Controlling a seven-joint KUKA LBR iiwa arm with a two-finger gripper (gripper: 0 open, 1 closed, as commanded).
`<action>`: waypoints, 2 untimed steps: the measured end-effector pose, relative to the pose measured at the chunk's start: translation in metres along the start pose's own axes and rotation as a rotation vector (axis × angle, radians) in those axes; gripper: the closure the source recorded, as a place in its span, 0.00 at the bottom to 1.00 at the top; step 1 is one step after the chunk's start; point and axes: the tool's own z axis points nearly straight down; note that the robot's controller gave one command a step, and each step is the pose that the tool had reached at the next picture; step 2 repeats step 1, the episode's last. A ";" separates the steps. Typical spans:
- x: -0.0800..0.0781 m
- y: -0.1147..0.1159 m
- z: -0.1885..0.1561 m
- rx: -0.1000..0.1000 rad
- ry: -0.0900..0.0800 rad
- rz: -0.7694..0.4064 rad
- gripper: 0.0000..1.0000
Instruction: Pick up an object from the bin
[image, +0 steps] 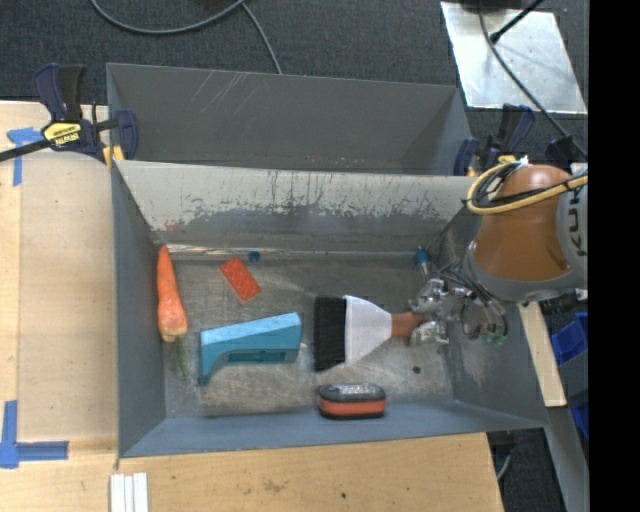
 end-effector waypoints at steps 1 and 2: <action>0.018 -0.027 -0.128 0.004 -0.028 -0.069 1.00; 0.018 -0.027 -0.128 0.004 -0.028 -0.069 1.00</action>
Offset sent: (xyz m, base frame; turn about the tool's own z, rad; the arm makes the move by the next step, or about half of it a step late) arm 0.0000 0.0000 0.0000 0.0000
